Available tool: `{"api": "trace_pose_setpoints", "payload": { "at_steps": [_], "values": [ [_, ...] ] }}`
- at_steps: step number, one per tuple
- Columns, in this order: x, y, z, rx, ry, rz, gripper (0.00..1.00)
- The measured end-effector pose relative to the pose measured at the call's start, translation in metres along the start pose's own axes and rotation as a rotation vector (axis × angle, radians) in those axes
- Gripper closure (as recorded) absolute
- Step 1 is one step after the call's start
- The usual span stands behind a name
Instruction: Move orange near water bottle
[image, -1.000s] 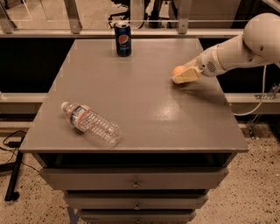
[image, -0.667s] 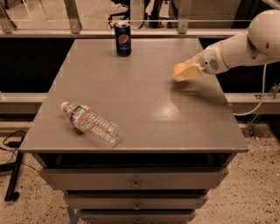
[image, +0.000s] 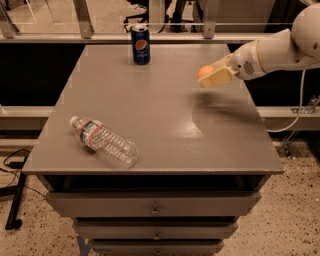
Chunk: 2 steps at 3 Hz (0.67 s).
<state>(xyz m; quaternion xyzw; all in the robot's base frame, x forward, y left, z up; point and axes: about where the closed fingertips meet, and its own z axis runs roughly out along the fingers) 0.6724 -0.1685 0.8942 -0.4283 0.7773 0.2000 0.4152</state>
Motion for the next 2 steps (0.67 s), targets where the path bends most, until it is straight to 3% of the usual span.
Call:
{"api": "trace_pose_setpoints", "payload": {
  "at_steps": [1, 2],
  "values": [
    [-0.011, 0.007, 0.001, -0.024, -0.042, -0.003, 1.0],
    [-0.036, 0.045, -0.001, -0.093, -0.13, 0.001, 1.0]
  ]
}}
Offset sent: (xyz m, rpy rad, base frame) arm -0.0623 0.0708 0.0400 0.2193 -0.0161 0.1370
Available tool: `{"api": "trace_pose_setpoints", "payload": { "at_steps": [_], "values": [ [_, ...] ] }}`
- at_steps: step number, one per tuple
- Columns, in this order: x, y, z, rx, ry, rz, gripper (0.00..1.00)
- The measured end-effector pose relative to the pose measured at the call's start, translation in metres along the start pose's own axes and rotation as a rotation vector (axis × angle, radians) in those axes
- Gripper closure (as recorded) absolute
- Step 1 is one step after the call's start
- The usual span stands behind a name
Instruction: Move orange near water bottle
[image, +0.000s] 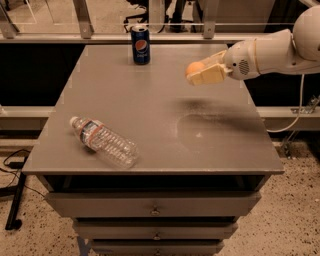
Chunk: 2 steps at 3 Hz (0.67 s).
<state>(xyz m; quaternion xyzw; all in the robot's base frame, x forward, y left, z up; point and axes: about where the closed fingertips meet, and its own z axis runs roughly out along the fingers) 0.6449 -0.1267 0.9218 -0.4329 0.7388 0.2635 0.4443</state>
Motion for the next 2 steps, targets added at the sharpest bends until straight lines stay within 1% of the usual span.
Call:
{"api": "trace_pose_setpoints", "payload": {
  "at_steps": [1, 2],
  "values": [
    [-0.01, 0.044, 0.006, -0.043, -0.029, -0.035, 1.0],
    [0.006, 0.092, 0.028, -0.097, -0.026, -0.042, 1.0]
  ]
}}
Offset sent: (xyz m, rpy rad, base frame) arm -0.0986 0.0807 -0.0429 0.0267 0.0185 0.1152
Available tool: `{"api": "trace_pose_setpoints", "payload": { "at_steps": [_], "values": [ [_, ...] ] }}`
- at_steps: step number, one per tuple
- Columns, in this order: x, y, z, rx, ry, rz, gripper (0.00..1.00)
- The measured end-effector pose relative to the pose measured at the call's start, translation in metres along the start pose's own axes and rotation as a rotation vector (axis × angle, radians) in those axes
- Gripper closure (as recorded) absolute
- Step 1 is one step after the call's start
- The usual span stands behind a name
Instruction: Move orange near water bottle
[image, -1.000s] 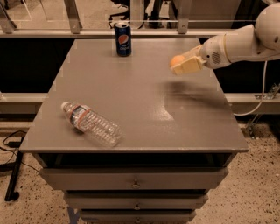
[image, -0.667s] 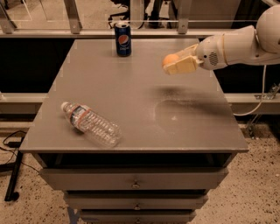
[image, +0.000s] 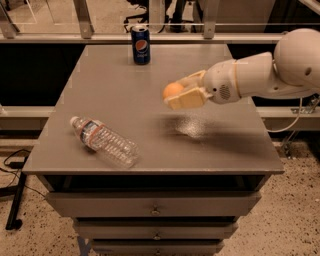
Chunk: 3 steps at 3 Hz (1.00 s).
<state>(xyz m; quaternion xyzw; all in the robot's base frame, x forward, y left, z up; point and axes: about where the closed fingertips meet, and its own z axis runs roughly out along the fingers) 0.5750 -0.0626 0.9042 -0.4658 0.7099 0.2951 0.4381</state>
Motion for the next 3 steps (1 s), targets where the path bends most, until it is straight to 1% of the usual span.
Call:
{"api": "trace_pose_setpoints", "payload": {
  "at_steps": [1, 2, 3],
  "values": [
    [0.005, 0.023, 0.016, -0.043, 0.0, -0.008, 1.0],
    [0.011, 0.038, 0.019, -0.087, 0.007, -0.031, 1.0],
    [0.015, 0.051, 0.016, -0.131, 0.01, -0.046, 1.0]
  ]
}}
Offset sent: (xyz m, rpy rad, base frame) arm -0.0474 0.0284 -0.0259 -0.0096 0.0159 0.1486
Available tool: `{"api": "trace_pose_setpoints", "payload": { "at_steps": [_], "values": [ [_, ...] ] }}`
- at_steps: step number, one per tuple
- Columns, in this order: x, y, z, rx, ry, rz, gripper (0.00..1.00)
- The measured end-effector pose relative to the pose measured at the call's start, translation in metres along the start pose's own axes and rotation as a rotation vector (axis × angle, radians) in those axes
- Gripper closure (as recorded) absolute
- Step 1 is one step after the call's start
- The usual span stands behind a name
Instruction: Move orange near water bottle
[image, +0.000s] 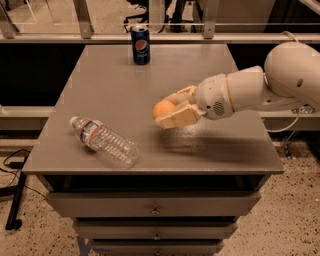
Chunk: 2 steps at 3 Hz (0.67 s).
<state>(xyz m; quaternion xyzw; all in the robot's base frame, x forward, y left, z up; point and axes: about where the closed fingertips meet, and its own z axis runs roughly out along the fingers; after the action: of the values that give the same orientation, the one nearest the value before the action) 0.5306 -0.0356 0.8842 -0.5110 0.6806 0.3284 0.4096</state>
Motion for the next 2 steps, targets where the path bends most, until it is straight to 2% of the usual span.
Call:
{"api": "trace_pose_setpoints", "payload": {
  "at_steps": [2],
  "values": [
    [0.012, 0.028, 0.006, -0.079, -0.018, 0.008, 1.0]
  ]
}}
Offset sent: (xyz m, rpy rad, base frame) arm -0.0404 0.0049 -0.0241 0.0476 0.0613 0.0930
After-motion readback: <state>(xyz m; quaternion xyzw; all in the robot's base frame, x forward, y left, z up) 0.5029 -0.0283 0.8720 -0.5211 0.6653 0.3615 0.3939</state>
